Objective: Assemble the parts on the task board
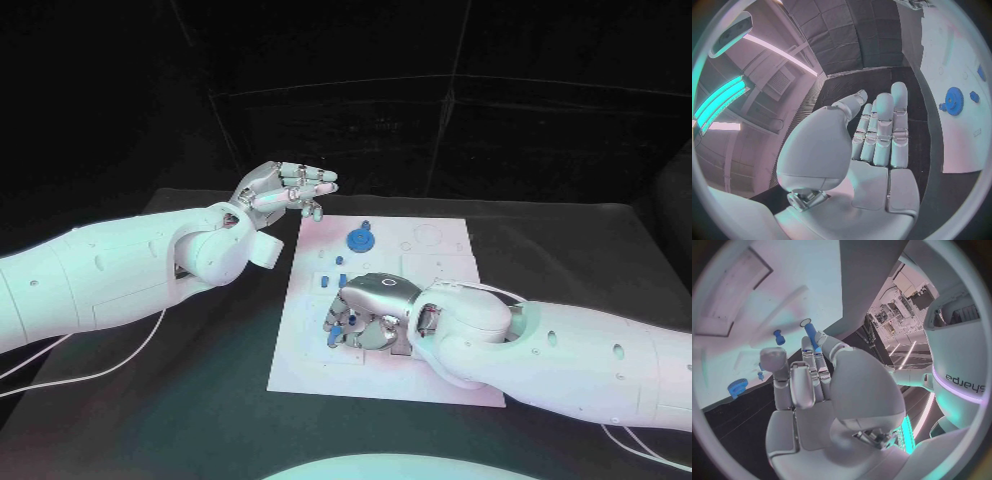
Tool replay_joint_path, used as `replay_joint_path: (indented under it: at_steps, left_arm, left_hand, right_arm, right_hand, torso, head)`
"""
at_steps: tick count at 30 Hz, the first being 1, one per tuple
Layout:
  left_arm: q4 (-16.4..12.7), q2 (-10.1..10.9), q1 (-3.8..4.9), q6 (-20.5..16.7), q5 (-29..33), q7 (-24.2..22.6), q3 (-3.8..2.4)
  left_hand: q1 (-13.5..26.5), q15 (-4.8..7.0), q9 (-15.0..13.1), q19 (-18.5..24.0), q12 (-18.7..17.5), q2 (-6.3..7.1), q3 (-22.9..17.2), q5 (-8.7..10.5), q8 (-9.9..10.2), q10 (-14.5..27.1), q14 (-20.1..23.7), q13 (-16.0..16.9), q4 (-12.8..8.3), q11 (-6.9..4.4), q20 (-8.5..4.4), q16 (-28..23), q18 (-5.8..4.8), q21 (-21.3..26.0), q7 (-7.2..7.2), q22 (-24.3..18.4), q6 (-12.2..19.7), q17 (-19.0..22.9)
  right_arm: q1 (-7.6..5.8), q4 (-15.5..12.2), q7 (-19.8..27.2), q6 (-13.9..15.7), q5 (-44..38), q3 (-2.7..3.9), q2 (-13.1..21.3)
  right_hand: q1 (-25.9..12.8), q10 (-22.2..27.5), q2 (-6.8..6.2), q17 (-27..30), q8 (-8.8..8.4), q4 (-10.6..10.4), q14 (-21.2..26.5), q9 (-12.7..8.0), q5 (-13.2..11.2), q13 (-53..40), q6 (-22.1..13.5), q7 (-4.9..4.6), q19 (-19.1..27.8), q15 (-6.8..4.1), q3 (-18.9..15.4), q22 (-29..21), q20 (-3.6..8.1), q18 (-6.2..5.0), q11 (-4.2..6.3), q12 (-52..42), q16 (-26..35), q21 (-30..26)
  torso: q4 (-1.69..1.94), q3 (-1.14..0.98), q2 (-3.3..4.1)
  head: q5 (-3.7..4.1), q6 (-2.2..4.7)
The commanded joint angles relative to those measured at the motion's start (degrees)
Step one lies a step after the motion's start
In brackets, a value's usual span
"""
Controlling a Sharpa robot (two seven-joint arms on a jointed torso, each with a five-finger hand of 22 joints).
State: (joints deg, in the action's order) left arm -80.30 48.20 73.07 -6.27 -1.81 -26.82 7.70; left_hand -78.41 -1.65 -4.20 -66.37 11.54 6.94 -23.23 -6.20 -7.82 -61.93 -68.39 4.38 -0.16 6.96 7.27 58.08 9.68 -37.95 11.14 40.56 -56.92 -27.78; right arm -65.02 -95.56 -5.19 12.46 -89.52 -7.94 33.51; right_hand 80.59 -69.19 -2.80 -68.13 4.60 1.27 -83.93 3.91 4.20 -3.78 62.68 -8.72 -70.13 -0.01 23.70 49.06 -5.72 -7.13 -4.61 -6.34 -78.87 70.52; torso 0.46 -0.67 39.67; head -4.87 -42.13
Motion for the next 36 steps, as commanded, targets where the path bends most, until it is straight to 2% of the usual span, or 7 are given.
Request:
replay_joint_path:
  at_steps: [1, 16, 26, 32, 36]
  left_arm:
    - [0.0, -0.1, 0.07, 0.7, 0.2, -0.2, -0.04]
    - [0.0, 0.0, 0.07, 0.7, 0.2, -0.2, -0.04]
    - [-0.1, 0.0, 0.08, 0.7, 0.2, -0.1, -0.04]
    - [-0.1, 0.1, 0.08, 0.7, 0.2, 0.0, -0.04]
    - [-0.2, 0.1, 0.08, 0.8, 0.2, 0.1, -0.04]
  left_hand:
    - [0.0, -0.10, 0.0, 0.1, 0.4, -0.41, 0.4, -0.20, 0.0, 0.4, 0.3, 0.0, -0.1, -0.08, 0.10, -0.1, 0.80, 0.4, 0.00, -0.1, 0.4, 0.1]
    - [0.1, -0.11, 0.0, 0.1, 0.4, -0.45, 0.4, -0.20, 0.0, 0.5, 0.3, 0.0, -0.1, -0.07, 0.11, -0.1, 0.80, 0.4, 0.01, -0.1, 0.4, 0.1]
    - [0.1, -0.11, 0.0, 0.1, 0.4, -0.45, 0.4, -0.20, 0.0, 0.5, 0.3, 0.0, -0.1, -0.07, 0.11, -0.1, 0.80, 0.4, 0.01, -0.1, 0.4, 0.1]
    - [0.1, -0.11, 0.0, 0.1, 0.4, -0.45, 0.4, -0.20, 0.0, 0.5, 0.3, 0.0, -0.1, -0.07, 0.11, -0.1, 0.80, 0.4, 0.01, -0.1, 0.4, 0.1]
    - [0.1, -0.11, 0.0, 0.1, 0.4, -0.45, 0.4, -0.20, 0.0, 0.5, 0.3, 0.0, -0.1, -0.07, 0.11, -0.1, 0.80, 0.4, 0.01, -0.1, 0.4, 0.1]
  right_arm:
    - [-0.04, 0.1, -0.7, -1.9, -1.7, 0.00, -0.2]
    - [-0.01, 0.7, -3.0, -3.0, -4.3, -0.01, -1.3]
    - [0.03, 0.6, -5.0, -4.5, -5.9, -0.04, -2.0]
    - [0.03, 0.4, -5.1, -4.4, -6.1, -0.06, -2.1]
    - [0.05, 0.1, -5.0, -3.0, -6.3, -0.07, -2.1]
  right_hand:
    - [0.0, 0.1, -0.34, 0.0, -0.25, 0.0, -2.2, 0.1, 0.4, 0.1, 0.0, -0.26, 0.3, -0.02, 0.4, 0.0, -0.21, -0.37, -0.13, 0.2, -0.1, -0.1]
    - [0.0, 0.1, -0.33, 0.2, -0.27, 0.0, -2.2, 0.1, 0.4, 0.1, 0.0, -0.25, 0.4, -0.01, 0.5, -0.2, -0.23, -0.40, -0.13, 0.2, -0.1, -0.2]
    - [-0.9, 0.9, -1.01, 0.8, -0.85, -0.2, -2.0, -0.1, 0.0, 0.1, -0.8, -0.64, 0.9, 0.30, 0.7, -0.9, -0.48, -0.52, -0.52, 1.2, 0.2, -0.6]
    - [-2.0, 3.3, -2.24, 1.4, -1.16, -0.5, -1.8, -0.3, 0.7, 0.2, -3.4, -1.66, 1.4, 1.10, 0.8, -1.5, -1.09, -0.58, -1.52, 2.7, 0.5, -0.9]
    - [-3.3, 7.2, -3.60, 2.1, -1.21, -1.0, -1.6, -0.4, 1.0, 0.2, -8.7, -2.32, 2.0, 1.94, -0.2, -2.5, -1.96, -0.79, -2.50, 2.6, 0.8, -1.6]
  torso:
    - [0.01, 0.03, 0.03]
    - [0.02, 0.05, 0.02]
    - [0.01, 0.05, 0.01]
    - [0.03, 0.03, 0.01]
    - [0.03, 0.06, 0.00]
  head:
    - [0.02, -0.06]
    - [-0.13, -0.10]
    - [-0.28, -0.06]
    - [-0.27, -0.02]
    - [-0.25, 0.04]
